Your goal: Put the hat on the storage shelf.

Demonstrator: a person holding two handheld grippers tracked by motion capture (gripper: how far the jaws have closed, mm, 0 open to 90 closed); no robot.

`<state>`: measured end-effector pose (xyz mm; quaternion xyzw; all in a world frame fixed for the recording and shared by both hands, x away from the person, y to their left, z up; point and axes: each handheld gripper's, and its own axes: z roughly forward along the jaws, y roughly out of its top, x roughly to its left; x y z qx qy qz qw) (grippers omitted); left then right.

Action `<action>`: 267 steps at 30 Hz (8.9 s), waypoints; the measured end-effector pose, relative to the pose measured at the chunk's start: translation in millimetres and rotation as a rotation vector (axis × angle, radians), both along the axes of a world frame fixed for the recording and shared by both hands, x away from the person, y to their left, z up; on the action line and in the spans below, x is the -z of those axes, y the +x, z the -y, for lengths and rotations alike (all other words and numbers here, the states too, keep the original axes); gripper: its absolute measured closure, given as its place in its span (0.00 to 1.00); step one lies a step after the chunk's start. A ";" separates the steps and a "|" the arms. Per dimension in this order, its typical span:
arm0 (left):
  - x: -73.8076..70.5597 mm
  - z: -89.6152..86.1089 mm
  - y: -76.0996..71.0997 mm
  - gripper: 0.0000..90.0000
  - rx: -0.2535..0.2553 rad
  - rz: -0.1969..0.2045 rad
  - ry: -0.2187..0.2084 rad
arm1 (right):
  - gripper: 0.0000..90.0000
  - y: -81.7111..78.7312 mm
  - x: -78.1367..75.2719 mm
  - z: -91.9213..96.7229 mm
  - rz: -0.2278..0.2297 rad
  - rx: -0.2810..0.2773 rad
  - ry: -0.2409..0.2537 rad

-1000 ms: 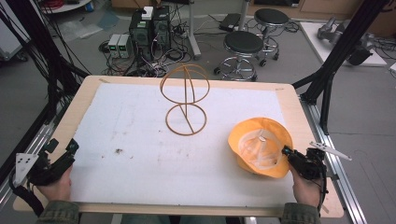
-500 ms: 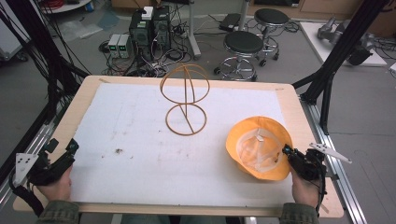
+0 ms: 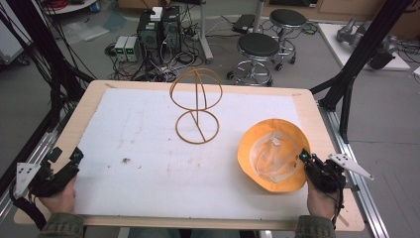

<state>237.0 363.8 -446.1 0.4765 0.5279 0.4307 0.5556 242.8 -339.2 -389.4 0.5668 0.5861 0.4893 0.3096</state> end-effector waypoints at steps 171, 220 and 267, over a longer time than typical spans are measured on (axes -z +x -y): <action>1.7 -0.4 7.0 0.34 0.010 0.015 -0.074 | 0.94 128.7 -98.9 -360.7 0.345 -0.436 -0.366; 2.5 -1.9 10.3 0.34 0.011 0.013 -0.087 | 0.34 115.2 -113.5 -355.0 0.363 -0.511 -0.284; -2.2 19.9 9.5 0.34 0.066 0.016 0.012 | 0.14 51.0 -116.6 -145.5 0.507 -0.106 -0.080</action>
